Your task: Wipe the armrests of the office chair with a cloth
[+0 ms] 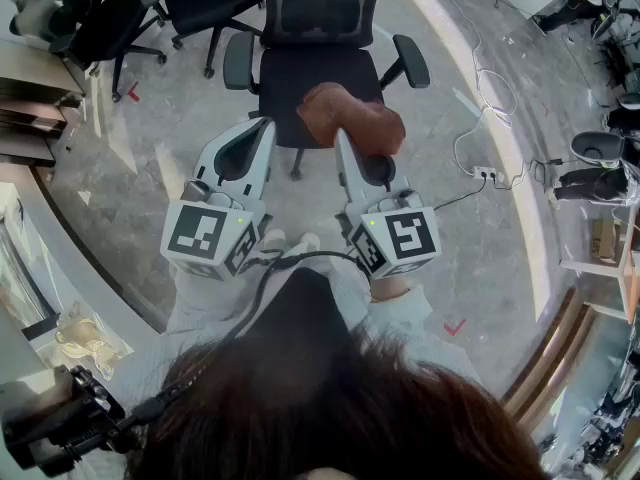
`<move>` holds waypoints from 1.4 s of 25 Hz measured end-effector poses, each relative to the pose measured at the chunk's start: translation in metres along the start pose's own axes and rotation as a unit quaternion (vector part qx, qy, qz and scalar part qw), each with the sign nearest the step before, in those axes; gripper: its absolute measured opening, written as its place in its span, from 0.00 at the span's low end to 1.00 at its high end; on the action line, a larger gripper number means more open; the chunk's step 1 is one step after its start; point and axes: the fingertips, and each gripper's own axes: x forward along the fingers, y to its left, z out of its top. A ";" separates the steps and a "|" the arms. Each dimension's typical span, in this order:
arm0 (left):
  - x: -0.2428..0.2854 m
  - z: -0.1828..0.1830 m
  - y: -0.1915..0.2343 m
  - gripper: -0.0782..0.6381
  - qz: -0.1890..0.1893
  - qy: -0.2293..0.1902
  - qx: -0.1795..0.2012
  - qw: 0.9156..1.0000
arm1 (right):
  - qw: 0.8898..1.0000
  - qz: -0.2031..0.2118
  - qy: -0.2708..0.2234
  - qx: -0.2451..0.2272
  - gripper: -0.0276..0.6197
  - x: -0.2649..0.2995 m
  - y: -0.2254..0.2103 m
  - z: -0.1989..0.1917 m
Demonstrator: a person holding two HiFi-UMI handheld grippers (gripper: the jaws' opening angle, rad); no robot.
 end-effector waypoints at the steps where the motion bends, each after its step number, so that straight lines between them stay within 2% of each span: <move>1: 0.001 0.000 0.001 0.11 0.001 0.000 -0.001 1.000 | 1.000 0.000 0.000 0.001 0.11 0.001 -0.001 0.000; 10: 0.000 -0.004 -0.004 0.11 0.012 0.003 -0.003 1.000 | 1.000 0.003 -0.007 0.020 0.11 -0.007 -0.008 -0.001; 22: -0.003 -0.023 0.010 0.11 0.064 0.004 -0.011 0.998 | 0.999 0.030 0.001 0.034 0.11 0.004 -0.022 -0.015; 28: 0.018 -0.026 0.057 0.11 0.079 0.012 -0.014 0.997 | 0.998 0.047 0.018 0.036 0.11 0.061 -0.023 -0.028; 35: 0.079 -0.013 0.154 0.11 0.063 0.018 -0.023 0.998 | 0.997 0.045 0.049 0.030 0.11 0.181 -0.030 -0.048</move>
